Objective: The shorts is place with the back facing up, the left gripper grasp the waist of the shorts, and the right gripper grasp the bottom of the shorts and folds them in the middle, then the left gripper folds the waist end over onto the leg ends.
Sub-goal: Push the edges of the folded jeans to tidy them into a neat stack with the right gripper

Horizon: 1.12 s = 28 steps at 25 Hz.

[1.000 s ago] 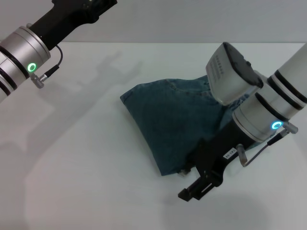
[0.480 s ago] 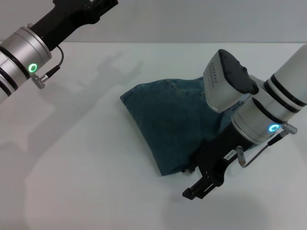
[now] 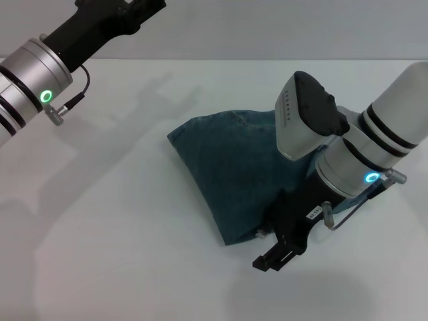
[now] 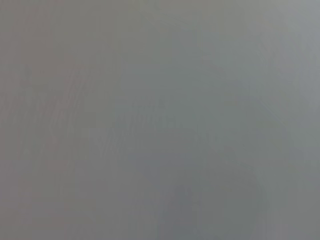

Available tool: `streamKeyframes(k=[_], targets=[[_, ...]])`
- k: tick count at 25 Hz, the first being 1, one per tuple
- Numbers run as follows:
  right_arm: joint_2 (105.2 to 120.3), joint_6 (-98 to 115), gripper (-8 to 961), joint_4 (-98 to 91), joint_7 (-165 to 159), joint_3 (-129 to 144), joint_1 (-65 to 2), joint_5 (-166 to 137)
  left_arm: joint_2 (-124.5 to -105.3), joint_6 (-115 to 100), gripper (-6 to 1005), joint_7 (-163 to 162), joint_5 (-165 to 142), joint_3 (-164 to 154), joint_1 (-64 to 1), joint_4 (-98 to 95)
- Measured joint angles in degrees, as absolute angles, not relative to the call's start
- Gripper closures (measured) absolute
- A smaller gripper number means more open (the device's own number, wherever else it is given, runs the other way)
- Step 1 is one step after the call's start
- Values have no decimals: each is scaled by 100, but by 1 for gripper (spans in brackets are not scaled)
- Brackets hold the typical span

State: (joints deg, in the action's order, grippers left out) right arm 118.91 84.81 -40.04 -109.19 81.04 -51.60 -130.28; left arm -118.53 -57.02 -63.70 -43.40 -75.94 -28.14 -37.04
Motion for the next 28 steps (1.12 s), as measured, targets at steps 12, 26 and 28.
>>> streamKeyframes(k=[12,26,28], targets=[[11900,8023,322,-4078,-10764,8109,-5155,-12930,-11856,-5763,153,-6337,-4183,-7733,-2768,-3588],[11911,7150,323,-4159,-10744,8112,-5115,-12826,-11856,-5742,152,-6320,-4154,-7734,-2768,-3496],[11913,7005,323,-4154,-10745,8112,-5091,-12750,-11856,-5721,152,-6317,-4154,-7734,-2774,-3468]])
